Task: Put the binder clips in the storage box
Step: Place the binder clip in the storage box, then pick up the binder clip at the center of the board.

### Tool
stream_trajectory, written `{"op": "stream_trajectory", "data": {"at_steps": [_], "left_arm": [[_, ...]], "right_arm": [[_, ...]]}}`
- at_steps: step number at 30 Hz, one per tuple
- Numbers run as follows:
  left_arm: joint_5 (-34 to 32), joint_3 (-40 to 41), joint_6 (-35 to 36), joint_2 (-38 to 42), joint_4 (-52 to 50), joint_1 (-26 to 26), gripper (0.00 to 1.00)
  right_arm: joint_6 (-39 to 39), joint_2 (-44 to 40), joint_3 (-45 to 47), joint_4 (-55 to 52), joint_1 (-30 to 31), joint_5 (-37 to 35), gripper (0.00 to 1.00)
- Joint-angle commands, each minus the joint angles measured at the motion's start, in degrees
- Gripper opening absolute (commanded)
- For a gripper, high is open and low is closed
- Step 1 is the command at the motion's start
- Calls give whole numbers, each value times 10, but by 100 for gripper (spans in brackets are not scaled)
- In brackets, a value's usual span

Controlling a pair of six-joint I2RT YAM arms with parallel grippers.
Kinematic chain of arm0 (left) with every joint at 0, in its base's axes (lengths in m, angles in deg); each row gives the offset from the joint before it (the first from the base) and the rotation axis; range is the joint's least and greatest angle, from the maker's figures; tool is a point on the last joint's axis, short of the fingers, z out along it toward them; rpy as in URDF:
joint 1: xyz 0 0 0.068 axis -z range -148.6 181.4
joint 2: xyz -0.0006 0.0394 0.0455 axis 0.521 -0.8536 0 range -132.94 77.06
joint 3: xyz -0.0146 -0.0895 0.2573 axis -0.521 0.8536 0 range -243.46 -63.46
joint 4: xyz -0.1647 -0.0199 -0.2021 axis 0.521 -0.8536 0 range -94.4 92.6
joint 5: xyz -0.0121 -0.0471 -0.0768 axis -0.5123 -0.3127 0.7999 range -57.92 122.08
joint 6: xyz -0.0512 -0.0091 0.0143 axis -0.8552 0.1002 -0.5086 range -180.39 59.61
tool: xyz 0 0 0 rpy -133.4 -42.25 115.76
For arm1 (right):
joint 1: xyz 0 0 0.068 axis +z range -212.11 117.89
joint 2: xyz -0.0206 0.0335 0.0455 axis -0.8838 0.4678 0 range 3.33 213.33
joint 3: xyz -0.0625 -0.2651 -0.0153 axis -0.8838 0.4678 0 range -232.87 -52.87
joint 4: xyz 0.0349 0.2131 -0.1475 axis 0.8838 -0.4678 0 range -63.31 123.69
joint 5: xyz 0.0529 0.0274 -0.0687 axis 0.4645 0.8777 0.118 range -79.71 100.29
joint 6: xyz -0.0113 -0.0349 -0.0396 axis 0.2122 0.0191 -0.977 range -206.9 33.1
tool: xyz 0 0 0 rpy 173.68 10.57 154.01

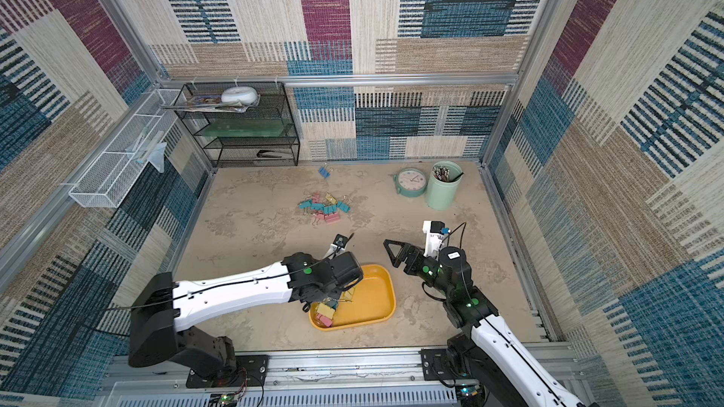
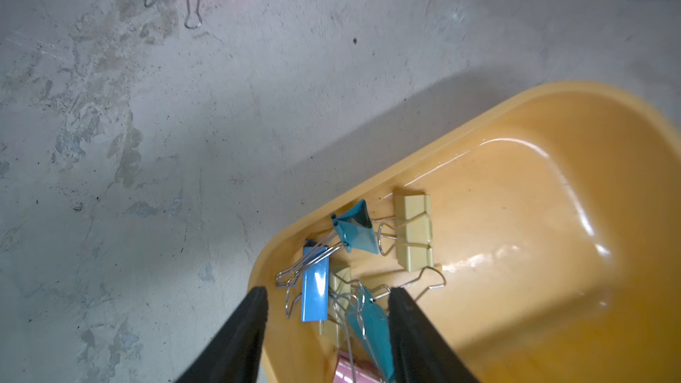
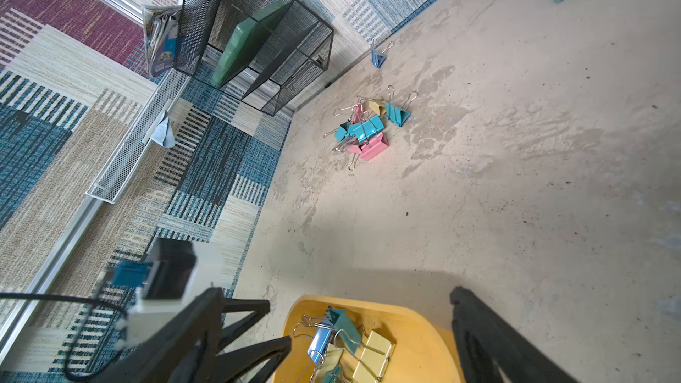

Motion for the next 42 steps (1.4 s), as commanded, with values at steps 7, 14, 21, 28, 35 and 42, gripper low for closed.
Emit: {"op": "stream_trajectory", "data": {"at_steps": [7, 14, 21, 28, 35, 42], "left_arm": [[101, 170, 51, 275, 217, -246, 77], [198, 391, 25, 366, 429, -419, 97], [272, 451, 46, 358, 509, -475, 99], [350, 475, 55, 354, 578, -475, 99], [422, 481, 72, 334, 641, -474, 99], [436, 478, 69, 310, 654, -470, 99]], "right_arm": [[-94, 151, -126, -1, 53, 3, 100], [-214, 412, -333, -64, 133, -88, 92], [-248, 648, -544, -118, 112, -143, 86], [-235, 856, -751, -164, 57, -93, 83], [-213, 980, -873, -194, 35, -30, 48], [-193, 964, -814, -141, 36, 2, 28]]}}
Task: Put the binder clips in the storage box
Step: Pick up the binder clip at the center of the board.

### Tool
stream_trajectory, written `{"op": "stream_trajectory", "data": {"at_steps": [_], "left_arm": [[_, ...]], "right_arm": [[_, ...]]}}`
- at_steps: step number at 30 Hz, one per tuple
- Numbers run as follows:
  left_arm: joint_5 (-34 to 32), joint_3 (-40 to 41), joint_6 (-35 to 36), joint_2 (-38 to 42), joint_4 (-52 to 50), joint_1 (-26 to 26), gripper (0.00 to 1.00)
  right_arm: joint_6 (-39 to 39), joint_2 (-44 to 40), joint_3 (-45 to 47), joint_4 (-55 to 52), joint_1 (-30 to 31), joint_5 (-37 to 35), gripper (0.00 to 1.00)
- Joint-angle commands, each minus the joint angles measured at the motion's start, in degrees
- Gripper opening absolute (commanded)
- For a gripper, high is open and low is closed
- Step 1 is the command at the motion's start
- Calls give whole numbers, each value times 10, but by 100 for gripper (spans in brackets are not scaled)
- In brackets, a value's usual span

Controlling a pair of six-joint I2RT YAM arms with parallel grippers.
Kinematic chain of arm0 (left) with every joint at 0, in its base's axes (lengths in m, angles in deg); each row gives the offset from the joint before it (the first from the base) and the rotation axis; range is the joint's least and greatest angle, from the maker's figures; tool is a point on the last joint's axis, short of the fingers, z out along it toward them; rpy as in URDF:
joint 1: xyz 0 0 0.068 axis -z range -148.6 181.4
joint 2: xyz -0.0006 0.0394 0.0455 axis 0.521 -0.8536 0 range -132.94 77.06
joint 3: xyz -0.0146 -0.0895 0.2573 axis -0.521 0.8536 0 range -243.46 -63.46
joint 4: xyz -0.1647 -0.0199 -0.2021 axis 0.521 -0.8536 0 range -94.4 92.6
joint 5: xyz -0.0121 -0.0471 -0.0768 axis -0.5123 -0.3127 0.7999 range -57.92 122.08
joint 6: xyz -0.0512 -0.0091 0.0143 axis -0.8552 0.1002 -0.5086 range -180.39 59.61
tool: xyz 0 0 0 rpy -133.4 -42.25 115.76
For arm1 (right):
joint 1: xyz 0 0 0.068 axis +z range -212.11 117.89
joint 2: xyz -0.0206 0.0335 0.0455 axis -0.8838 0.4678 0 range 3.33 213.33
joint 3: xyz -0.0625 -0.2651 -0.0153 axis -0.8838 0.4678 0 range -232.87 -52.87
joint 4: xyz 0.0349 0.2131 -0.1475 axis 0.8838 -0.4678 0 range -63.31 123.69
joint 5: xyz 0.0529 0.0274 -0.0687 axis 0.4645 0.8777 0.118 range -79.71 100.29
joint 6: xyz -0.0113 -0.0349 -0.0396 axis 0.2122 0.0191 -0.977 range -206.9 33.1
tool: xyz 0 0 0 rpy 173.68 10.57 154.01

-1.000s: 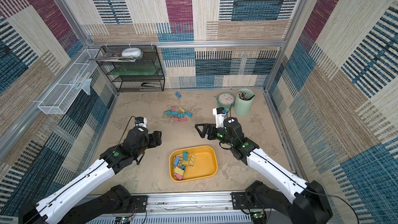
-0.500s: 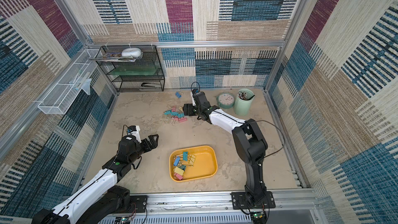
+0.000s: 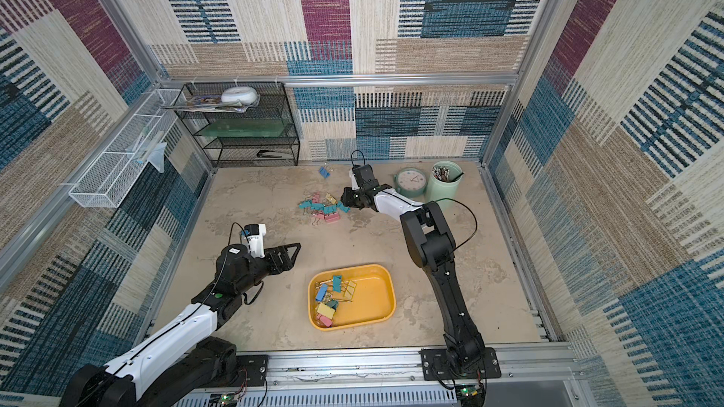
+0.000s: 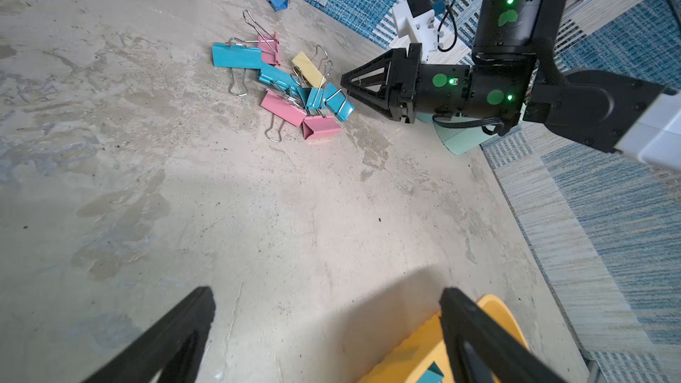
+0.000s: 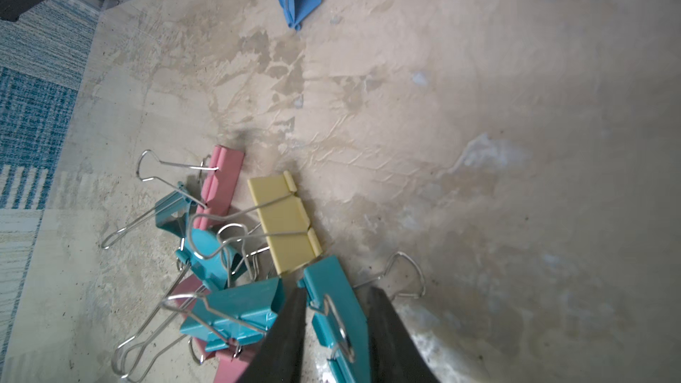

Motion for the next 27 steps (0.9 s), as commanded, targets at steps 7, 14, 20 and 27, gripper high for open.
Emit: {"op": "stream_trajectory", "data": {"at_steps": [7, 14, 20, 27], "left_arm": [[24, -8, 14, -9, 24, 3, 99], [34, -8, 29, -4, 30, 10, 99], [29, -9, 37, -6, 30, 14, 99], [15, -10, 40, 0, 20, 23, 99]], "right_arm": [[11, -77, 77, 52, -1, 14, 0], [21, -238, 235, 114, 6, 9, 0], [29, -436, 411, 141, 43, -33, 0], [61, -661, 571, 106, 134, -132, 0]]}}
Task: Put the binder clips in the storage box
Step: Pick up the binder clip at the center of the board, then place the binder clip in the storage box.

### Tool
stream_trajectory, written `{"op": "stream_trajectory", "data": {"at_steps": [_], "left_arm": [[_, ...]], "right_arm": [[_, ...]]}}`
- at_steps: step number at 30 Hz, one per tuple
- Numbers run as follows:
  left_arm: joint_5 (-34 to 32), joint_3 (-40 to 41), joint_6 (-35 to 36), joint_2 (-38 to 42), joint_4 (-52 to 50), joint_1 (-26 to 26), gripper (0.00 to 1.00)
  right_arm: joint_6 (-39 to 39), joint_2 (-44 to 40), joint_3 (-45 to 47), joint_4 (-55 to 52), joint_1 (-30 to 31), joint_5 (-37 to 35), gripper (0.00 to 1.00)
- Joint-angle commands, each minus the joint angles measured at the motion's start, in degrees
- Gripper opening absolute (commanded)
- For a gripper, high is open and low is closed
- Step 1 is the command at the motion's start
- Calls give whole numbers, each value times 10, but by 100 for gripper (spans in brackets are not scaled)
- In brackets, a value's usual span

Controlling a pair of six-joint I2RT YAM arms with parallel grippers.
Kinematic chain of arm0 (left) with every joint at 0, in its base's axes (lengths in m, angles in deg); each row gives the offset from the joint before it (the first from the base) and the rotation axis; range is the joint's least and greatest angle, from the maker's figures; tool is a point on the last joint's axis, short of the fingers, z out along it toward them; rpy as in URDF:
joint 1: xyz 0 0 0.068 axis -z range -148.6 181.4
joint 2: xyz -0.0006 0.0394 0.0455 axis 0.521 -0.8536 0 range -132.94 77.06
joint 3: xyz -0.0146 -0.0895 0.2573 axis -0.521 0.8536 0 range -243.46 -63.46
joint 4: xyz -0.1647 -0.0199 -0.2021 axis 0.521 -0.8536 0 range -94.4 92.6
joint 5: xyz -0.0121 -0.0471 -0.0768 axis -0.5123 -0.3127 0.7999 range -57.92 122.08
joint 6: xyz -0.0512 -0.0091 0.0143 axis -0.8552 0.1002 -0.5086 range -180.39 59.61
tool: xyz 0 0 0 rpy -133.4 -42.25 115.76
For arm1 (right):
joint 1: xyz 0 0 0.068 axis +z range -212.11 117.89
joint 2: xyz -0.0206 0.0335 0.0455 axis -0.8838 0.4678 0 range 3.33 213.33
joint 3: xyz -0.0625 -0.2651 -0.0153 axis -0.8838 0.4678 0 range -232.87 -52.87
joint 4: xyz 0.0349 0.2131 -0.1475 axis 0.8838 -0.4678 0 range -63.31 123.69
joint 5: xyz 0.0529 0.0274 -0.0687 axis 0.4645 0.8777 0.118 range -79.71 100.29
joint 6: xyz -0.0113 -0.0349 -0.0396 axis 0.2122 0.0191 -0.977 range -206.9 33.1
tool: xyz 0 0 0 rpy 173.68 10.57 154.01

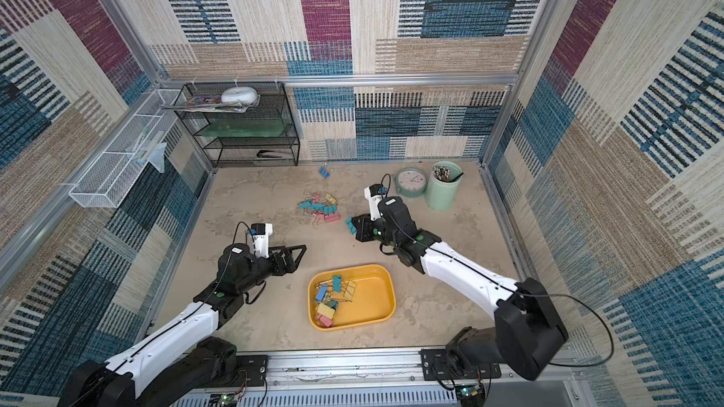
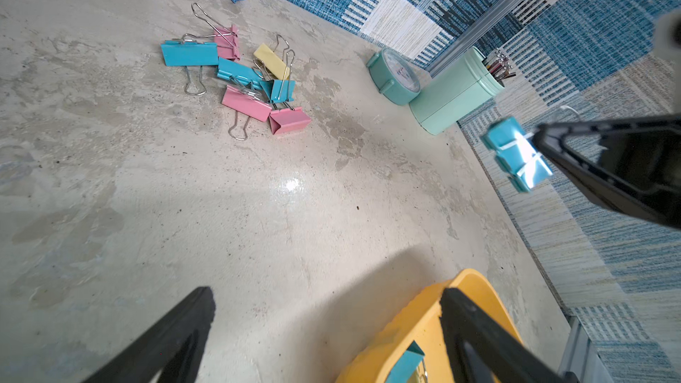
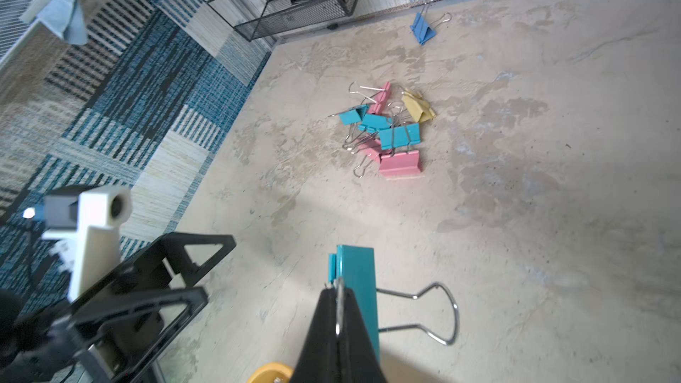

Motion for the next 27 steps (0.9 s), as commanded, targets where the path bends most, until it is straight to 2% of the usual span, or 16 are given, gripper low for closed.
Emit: {"op": "stream_trajectory", "data": {"at_steps": [1, 4, 8, 13, 18, 20, 23, 27], "left_arm": [[-15, -5, 12, 7, 7, 4, 99], [-27, -8, 23, 16, -3, 13, 99], [-43, -16, 39, 21, -21, 27, 99], [-89, -30, 56, 16, -45, 54, 99], [-185, -84, 74, -8, -125, 98, 99], [-236, -126, 65, -29, -169, 118, 99], [-275, -209, 51, -86, -220, 136, 100], [-303, -369, 52, -217, -308, 142, 97]], "right_arm": [[28, -74, 52, -17, 42, -71, 0], [61, -148, 109, -34, 99, -111, 0], [130, -187, 175, -47, 166, -165, 0], [175, -145, 231, -1, 209, -179, 0], [176, -86, 250, 57, 227, -163, 0], [173, -72, 246, 53, 227, -161, 8], [152, -59, 233, 30, 227, -153, 21], [149, -131, 229, -9, 227, -214, 54]]}}
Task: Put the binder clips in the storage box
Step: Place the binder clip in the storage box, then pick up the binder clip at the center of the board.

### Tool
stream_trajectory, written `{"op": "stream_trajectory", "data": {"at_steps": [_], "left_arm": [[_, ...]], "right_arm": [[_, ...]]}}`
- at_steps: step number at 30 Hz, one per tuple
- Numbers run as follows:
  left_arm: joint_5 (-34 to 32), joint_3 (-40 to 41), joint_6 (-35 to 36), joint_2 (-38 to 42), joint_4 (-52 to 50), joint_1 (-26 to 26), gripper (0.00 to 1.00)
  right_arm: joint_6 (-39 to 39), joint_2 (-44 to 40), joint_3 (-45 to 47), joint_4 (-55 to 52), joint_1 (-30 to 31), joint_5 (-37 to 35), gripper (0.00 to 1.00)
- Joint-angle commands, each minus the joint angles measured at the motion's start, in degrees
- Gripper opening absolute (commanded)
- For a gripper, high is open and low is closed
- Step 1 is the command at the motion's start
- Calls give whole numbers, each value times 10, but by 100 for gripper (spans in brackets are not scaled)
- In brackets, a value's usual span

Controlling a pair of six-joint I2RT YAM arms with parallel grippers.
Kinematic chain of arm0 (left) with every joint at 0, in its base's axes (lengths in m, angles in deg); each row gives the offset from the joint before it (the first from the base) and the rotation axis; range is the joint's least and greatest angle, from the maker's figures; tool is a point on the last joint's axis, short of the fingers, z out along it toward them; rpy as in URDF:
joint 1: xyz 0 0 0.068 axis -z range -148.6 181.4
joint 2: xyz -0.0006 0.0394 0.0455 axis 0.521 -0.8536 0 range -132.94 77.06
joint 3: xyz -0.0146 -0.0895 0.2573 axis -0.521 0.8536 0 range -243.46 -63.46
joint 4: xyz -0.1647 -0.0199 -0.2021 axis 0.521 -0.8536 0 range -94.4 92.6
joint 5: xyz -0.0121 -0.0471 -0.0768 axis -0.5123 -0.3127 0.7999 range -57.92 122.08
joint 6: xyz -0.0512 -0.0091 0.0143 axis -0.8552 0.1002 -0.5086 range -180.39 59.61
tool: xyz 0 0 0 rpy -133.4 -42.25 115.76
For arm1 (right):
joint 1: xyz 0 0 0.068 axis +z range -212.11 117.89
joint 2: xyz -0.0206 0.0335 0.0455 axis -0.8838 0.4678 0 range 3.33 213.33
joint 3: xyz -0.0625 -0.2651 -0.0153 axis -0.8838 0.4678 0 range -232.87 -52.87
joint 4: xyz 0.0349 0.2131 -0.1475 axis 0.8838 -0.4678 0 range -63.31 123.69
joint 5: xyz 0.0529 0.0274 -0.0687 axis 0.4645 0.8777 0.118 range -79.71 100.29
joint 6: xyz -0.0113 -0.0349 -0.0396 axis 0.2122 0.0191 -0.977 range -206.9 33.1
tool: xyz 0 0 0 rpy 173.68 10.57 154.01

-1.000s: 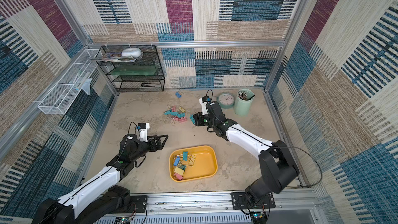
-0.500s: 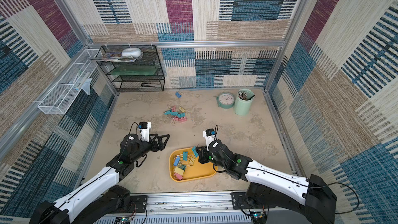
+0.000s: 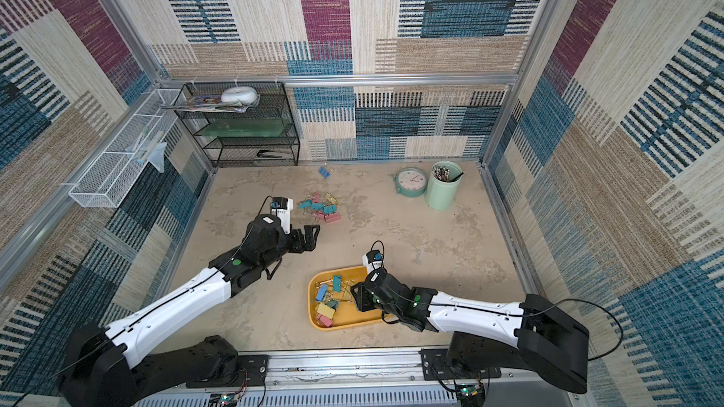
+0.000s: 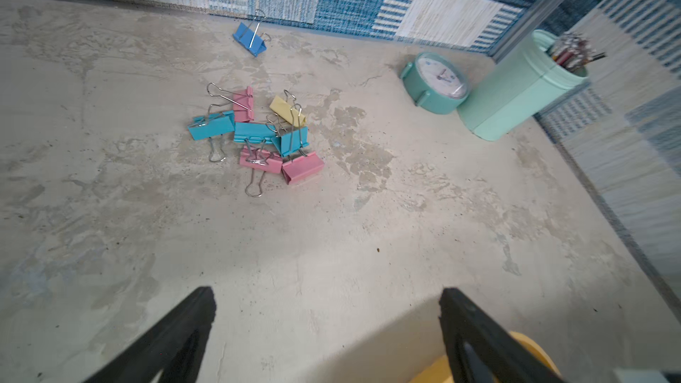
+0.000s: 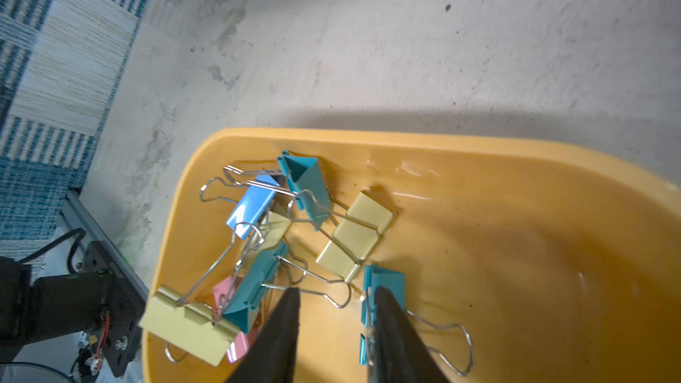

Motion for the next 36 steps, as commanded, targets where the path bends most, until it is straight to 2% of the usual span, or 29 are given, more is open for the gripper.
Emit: {"op": "stream_trajectory", "data": {"at_steps": [1, 6, 8, 13, 17, 19, 21, 25, 29, 32, 36], "left_arm": [[-61, -117, 1, -98, -106, 2, 95], [-138, -378, 24, -321, -248, 1, 90], [-177, -497, 45, -420, -306, -1, 89], [-197, -797, 98, -637, -411, -22, 88], [-219, -1025, 159, -785, -456, -38, 87], [-231, -1094, 201, -838, -445, -42, 87], [-246, -1105, 245, -861, -393, -47, 84], [-269, -1056, 332, -867, -252, -55, 74], [-267, -1089, 437, -911, -152, -57, 53], [-261, -1113, 496, -944, -91, -62, 52], [-226, -1108, 495, -957, -58, -82, 53]], "right_arm": [[-7, -62, -2, -16, -1, -65, 59], [-34, -165, 2, 0, -5, -133, 80], [-44, -184, -6, -4, -9, -143, 83], [-62, -202, -20, -13, -16, -137, 90], [-71, -220, -18, -16, -19, -134, 96], [-74, -231, -19, -19, -20, -137, 97], [-74, -241, -19, -23, -21, -144, 97], [-77, -255, -19, -22, -24, -160, 97], [-82, -252, -29, -29, -27, -169, 97], [-89, -248, -41, -35, -30, -168, 97], [-99, -243, -55, -38, -32, -169, 97]]}}
